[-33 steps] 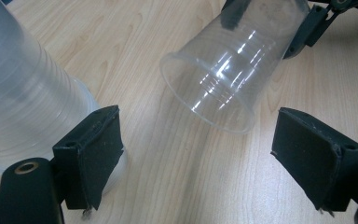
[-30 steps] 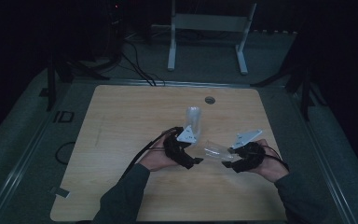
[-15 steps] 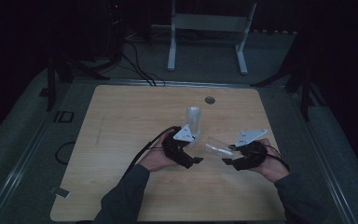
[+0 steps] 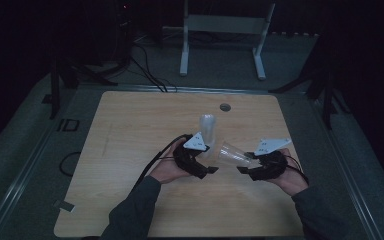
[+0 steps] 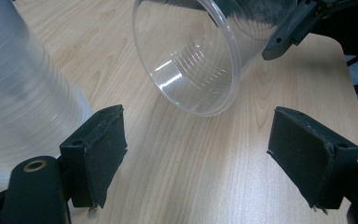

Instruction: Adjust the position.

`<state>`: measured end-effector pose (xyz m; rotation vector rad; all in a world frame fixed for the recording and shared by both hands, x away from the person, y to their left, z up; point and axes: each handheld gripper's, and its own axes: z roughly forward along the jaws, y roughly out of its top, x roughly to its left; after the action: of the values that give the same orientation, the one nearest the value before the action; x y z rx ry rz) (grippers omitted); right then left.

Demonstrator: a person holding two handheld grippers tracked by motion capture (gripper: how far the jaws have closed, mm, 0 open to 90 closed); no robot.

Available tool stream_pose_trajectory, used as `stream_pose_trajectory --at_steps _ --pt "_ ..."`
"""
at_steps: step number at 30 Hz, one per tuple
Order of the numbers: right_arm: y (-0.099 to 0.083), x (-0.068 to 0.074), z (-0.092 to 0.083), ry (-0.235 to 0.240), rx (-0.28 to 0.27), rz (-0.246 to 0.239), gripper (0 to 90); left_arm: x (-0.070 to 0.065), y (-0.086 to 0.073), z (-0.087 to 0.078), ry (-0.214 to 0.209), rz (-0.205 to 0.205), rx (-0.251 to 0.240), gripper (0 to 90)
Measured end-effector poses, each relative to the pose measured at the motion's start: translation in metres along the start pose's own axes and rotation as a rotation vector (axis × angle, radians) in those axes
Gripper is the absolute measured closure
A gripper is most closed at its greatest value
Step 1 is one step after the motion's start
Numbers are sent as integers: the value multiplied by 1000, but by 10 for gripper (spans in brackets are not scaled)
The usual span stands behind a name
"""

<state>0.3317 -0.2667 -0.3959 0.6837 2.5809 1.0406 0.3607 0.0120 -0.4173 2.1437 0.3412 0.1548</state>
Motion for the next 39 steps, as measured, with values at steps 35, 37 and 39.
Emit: stream_pose_trajectory --at_steps 35,37,39 --pt "0 7 -4 -3 -210 24 419 1 4 -4 -62 -23 -90 212" --pt "-1 8 -2 -4 -219 32 419 1 4 -3 -62 -23 -92 218" --pt "-1 8 -1 -4 -225 36 419 1 4 -3 -62 -24 -97 219"
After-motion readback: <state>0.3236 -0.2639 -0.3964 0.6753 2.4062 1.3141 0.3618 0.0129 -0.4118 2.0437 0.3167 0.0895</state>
